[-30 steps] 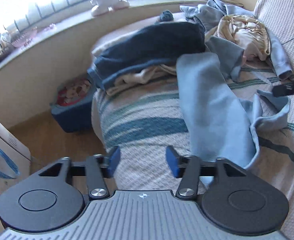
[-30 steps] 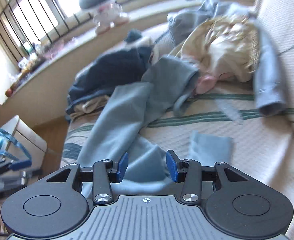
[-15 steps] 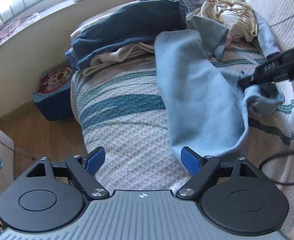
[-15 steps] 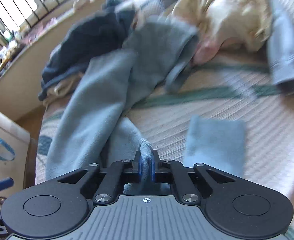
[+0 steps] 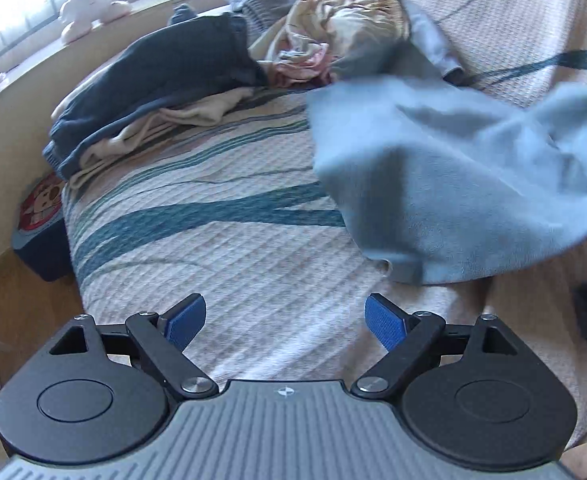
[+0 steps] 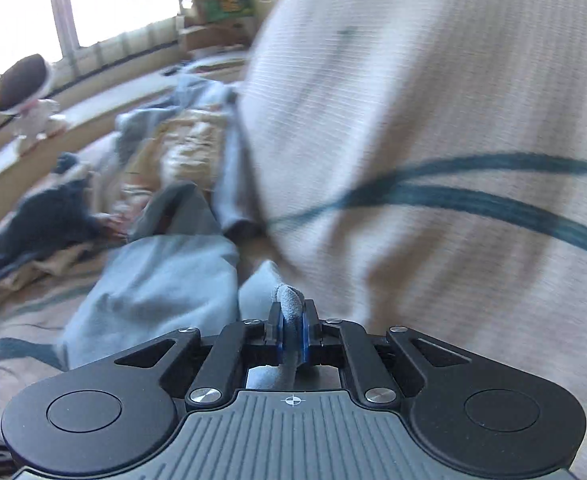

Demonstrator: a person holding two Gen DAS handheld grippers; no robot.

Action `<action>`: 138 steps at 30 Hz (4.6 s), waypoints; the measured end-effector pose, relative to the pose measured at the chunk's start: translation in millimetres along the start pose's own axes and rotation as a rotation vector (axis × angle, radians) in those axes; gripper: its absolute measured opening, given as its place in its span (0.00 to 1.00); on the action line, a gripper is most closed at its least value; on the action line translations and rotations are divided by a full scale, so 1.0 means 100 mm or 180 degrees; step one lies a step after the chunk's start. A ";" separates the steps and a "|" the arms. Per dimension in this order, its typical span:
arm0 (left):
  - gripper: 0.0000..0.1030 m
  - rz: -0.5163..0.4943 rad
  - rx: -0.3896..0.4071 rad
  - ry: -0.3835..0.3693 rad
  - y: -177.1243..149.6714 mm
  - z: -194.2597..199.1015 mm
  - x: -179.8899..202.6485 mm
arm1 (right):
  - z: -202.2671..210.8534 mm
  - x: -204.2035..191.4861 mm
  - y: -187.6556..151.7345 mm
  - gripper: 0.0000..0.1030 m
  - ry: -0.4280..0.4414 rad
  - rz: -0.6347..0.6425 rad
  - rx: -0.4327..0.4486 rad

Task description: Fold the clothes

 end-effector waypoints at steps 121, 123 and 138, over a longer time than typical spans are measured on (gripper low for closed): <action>0.68 0.0790 -0.0133 0.0029 -0.49 0.42 -0.48 | -1.03 -0.82 -0.70 0.33 0.1233 0.0053 -0.1084; 0.68 0.0813 -0.0135 0.0051 -0.49 0.40 -0.50 | -1.11 -0.89 -0.74 0.31 0.1096 0.0120 -0.1071; 0.72 0.0325 -0.0202 -0.0129 -0.40 0.20 -0.17 | -0.44 -0.04 -0.66 0.09 0.0535 -0.0296 -0.0552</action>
Point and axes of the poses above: each gripper's, at about its wrist camera, not at the fingertips, and z roughly against the way its jaws point, x to its right, y to its top, the point moved 9 cm from there along -z, roughly the way its jaws point, and after that the axes turned 7 degrees about -z, right-handed, at the moved point
